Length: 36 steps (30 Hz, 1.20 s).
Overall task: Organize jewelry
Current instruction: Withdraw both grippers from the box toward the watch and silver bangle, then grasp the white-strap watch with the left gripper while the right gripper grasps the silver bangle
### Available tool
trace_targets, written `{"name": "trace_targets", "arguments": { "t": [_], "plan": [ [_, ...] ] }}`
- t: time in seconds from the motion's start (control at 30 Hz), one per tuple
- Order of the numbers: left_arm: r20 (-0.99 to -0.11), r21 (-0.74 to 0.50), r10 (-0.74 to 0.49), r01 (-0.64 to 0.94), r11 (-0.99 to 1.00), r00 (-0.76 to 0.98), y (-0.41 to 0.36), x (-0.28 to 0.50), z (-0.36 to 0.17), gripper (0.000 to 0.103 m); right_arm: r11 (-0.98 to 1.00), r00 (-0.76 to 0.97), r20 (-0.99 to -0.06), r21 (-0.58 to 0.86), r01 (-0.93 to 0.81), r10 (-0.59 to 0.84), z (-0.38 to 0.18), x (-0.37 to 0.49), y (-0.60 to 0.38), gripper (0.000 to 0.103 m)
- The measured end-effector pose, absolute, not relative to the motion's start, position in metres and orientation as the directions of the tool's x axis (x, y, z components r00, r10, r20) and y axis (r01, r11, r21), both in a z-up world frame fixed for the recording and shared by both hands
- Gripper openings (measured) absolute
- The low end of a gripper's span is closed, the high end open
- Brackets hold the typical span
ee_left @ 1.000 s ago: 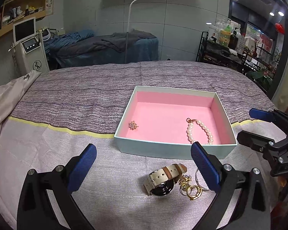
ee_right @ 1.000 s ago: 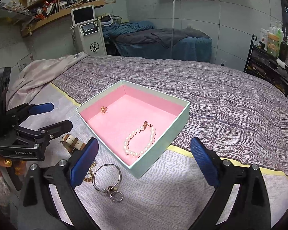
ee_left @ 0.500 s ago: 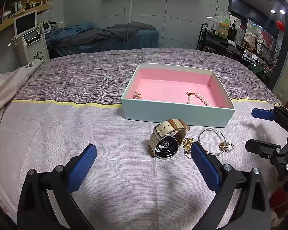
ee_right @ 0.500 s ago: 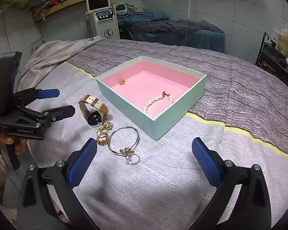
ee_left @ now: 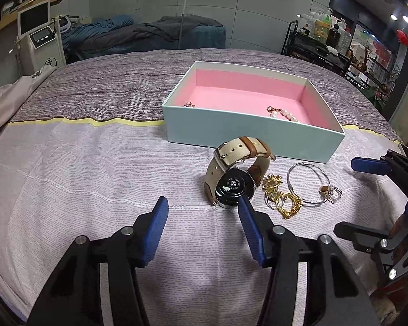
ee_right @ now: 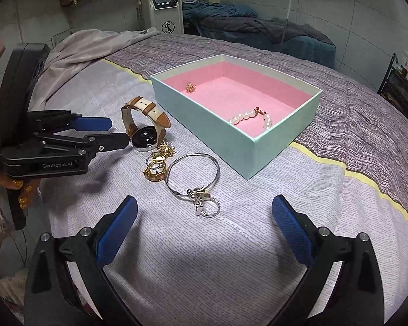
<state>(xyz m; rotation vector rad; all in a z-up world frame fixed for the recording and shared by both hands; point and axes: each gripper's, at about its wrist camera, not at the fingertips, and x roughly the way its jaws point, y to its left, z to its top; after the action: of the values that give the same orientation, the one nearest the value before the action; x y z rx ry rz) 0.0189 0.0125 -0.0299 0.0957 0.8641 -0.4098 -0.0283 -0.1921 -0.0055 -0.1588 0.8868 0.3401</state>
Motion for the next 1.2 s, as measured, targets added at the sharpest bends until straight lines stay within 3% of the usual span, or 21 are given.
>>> {"name": "trace_targets", "arguments": {
  "t": [0.1,0.17,0.37,0.43,0.53,0.73,1.2],
  "plan": [
    [-0.753,-0.073,-0.308,0.392,0.917,0.582,0.008,0.024,-0.031,0.045,0.934,0.565,-0.797,-0.004,-0.358,0.213,-0.012,-0.022,-0.187,0.096],
    [-0.754,-0.072,-0.307,0.392,0.917,0.580,0.005,0.028,-0.033,0.042,0.932,0.553,-0.807,-0.007,-0.364,0.210,-0.016,-0.018,-0.183,0.089],
    [-0.748,-0.087,-0.324,0.398,0.913,0.580,-0.004,0.036,-0.030,0.032,0.928,0.553,-0.810,-0.032,-0.372,0.194,-0.019,-0.008,-0.176,0.085],
    [-0.748,-0.094,-0.327,0.395,0.914,0.577,-0.007,0.039,-0.030,0.022,0.929,0.554,-0.811,-0.035,-0.369,0.189,-0.018,-0.005,-0.175,0.084],
    [-0.749,-0.090,-0.321,0.391,0.916,0.579,-0.011,0.041,-0.030,0.017,0.929,0.558,-0.811,-0.049,-0.368,0.179,-0.019,-0.004,-0.172,0.080],
    [-0.753,-0.114,-0.321,0.366,0.923,0.574,-0.009,0.045,-0.031,0.009,0.937,0.568,-0.802,-0.029,-0.347,0.186,-0.016,0.000,-0.173,0.052],
    [-0.748,-0.158,-0.349,0.360,0.920,0.564,0.002,0.034,-0.027,0.005,0.930,0.561,-0.774,0.096,-0.354,0.293,-0.006,-0.014,-0.193,0.052]
  ]
}}
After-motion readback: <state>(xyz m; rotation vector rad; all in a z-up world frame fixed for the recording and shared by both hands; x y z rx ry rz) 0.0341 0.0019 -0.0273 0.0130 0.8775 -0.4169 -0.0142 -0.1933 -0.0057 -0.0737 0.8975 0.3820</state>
